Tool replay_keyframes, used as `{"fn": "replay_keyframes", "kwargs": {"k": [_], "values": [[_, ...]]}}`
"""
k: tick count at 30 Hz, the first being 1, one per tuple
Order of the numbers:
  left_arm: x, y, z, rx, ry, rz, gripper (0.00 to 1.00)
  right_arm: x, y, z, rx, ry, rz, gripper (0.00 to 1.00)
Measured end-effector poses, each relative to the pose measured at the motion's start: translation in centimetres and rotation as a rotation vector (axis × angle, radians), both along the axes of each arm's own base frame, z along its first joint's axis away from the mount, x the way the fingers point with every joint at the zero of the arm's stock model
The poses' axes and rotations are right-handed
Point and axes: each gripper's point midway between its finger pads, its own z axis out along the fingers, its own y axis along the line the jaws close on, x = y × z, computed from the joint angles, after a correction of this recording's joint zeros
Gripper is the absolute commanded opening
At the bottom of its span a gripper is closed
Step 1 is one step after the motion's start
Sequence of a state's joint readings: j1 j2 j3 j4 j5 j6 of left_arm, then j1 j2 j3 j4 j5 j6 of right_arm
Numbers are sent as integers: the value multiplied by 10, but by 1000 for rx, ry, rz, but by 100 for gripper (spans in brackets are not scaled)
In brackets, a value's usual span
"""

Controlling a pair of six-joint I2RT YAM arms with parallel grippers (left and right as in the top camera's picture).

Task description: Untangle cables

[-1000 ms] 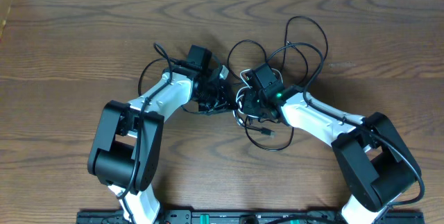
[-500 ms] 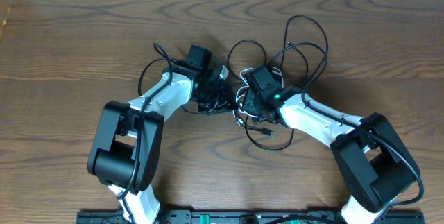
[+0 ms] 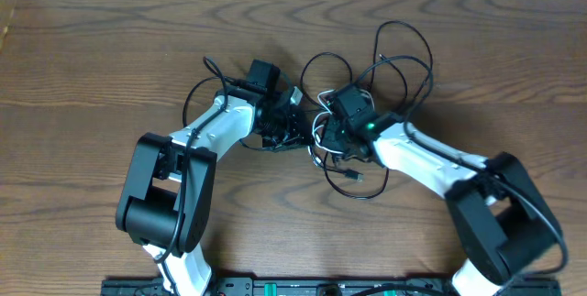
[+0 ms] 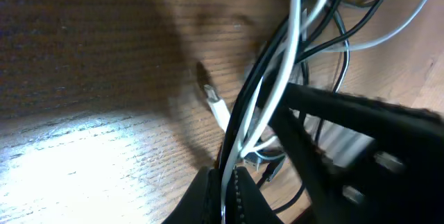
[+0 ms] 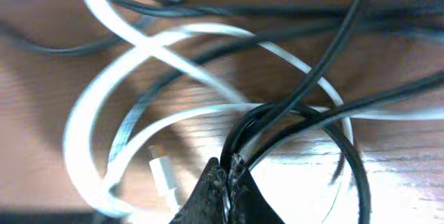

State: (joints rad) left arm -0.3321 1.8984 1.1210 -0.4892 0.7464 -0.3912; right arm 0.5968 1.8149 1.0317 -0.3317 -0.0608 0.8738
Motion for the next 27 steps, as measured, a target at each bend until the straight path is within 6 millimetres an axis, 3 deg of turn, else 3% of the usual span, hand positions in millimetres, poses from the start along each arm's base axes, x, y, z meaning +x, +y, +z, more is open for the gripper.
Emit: {"fn": "replay_keyframes", "kwargs": {"k": [3,8,11,15,20,25,27], "values": [[0,0,0,0,-2,0,8,8,0,35,52,-77,55,1],[1,-1,0,-3,-7,0,9,13,-1,112,133,-262,116,1],[5,-3,2,-18,-25,-1,17,5,-6,133,138,-294,135,1],[11,-5,6,-46,-51,-3,35,-7,-17,123,82,-240,136,1],[22,-3,22,-73,-108,11,38,-15,-34,110,-3,-194,107,1],[31,-3,71,-116,-251,16,38,-11,-39,110,-27,-207,90,3],[31,0,83,-105,-281,22,38,-11,-39,110,-32,-208,85,14]]}}
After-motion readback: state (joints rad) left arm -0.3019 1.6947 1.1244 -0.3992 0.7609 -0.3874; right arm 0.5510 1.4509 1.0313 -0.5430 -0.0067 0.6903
